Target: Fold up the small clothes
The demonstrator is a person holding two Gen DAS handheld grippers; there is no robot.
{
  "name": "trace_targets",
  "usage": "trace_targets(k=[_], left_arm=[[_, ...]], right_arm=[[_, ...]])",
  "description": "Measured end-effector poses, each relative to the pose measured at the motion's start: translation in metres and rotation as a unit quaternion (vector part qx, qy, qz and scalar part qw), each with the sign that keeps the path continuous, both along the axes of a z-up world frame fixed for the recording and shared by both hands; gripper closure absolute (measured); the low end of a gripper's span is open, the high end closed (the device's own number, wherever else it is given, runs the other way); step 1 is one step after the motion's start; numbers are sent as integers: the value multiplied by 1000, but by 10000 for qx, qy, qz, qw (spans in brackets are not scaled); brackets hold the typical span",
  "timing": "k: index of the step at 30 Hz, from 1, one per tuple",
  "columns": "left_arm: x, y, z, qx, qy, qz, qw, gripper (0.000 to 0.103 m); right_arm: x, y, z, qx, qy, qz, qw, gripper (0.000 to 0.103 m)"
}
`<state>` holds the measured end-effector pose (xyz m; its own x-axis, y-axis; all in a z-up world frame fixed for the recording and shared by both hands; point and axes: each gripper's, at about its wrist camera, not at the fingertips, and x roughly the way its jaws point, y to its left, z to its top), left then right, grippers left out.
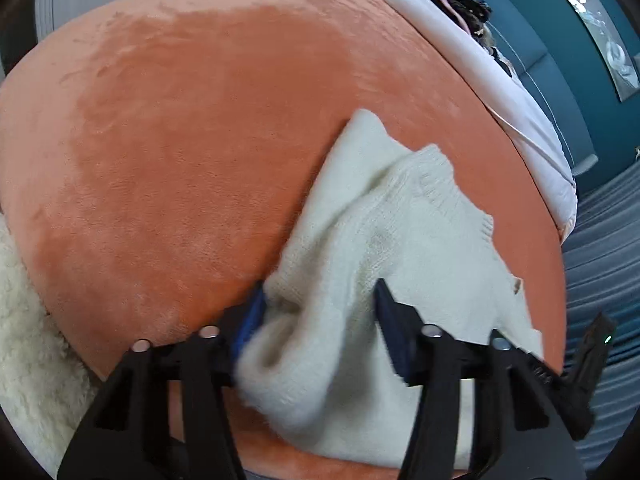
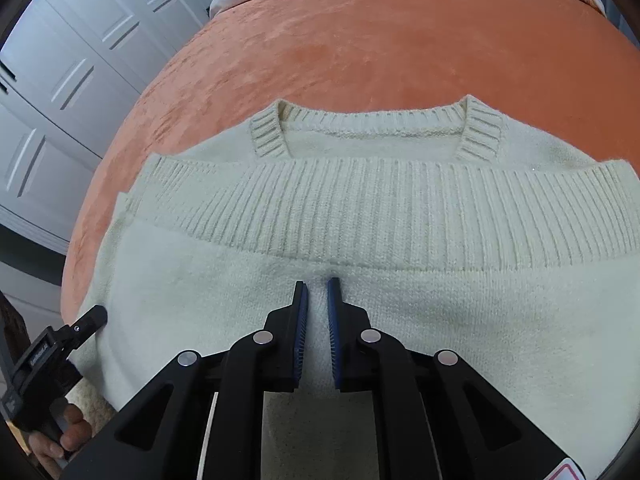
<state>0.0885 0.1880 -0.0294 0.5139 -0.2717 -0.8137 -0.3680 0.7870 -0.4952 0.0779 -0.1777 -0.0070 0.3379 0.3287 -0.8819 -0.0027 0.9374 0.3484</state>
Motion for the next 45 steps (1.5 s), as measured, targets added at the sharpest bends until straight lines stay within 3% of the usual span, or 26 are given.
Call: trace_targets(k=[2,6,9,12,15,17,20,22,24,26,29,31,33,35,36,38,39,42,45], left_arm=[[0,-2,17,-208,-193,-29,9996,74],[-4,-44,83,-117,-988,-680,9927,80],[-9,-101,130,-103,-1548,-1447,9772,81],[-15,-171,150,5,-1833,-2305,9557,81],[-23,-241,133,71,-1720,-3012,9379,81],[-29,-284,101,228,-1414,-3471,9268,81],[-37,-325,35,988,-760,-3944,9105,80],[-54,-318,32,1150,-1109,-3905,9066,76],[-70,-307,47,1207,-1360,-3946,9007,60],[-86,-286,62,1265,-1567,-3879,8994,29],[-102,-255,68,1608,-1721,-3765,8960,18],[-107,-234,57,2012,-1542,-3657,8955,18],[-105,-222,43,2292,-1209,-3509,8998,18],[-101,-207,30,2315,-921,-3363,9082,18],[-100,-205,25,2356,-871,-3286,9104,18],[-96,-202,20,2439,-833,-3229,9106,18],[-95,-203,19,2478,-829,-3210,9103,18],[-93,-202,27,2332,-976,-3150,9148,18],[-92,-201,31,2158,-1149,-3078,9195,19]], right_arm=[[-6,-8,-2,268,-123,-115,9995,96],[-18,-34,2,1259,-152,-712,9894,92],[-47,-61,19,1738,-366,-1095,9780,83],[-89,-97,35,2021,-636,-1360,9678,81],[-131,-139,37,2042,-698,-1799,9597,67],[-153,-162,32,2026,-651,-2104,9542,65],[-170,-184,25,2031,-536,-2413,9474,63],[-172,-187,27,2152,-530,-2427,9444,53],[-167,-181,35,2275,-643,-2297,9441,38],[-154,-171,41,2511,-674,-2118,9421,27],[-131,-154,41,2863,-559,-1850,9384,22],[-112,-136,36,2708,-303,-1670,9476,19],[-96,-117,25,2435,70,-1547,9575,19],[-86,-99,20,2476,215,-1403,9584,19],[-81,-90,22,2413,233,-1310,9613,22],[-73,-70,40,1883,54,-1044,9765,41],[-69,-62,53,1712,-92,-822,9818,76],[-64,-58,109,2292,-781,-428,9693,81],[-72,-59,160,2056,-1439,-183,9678,81]])
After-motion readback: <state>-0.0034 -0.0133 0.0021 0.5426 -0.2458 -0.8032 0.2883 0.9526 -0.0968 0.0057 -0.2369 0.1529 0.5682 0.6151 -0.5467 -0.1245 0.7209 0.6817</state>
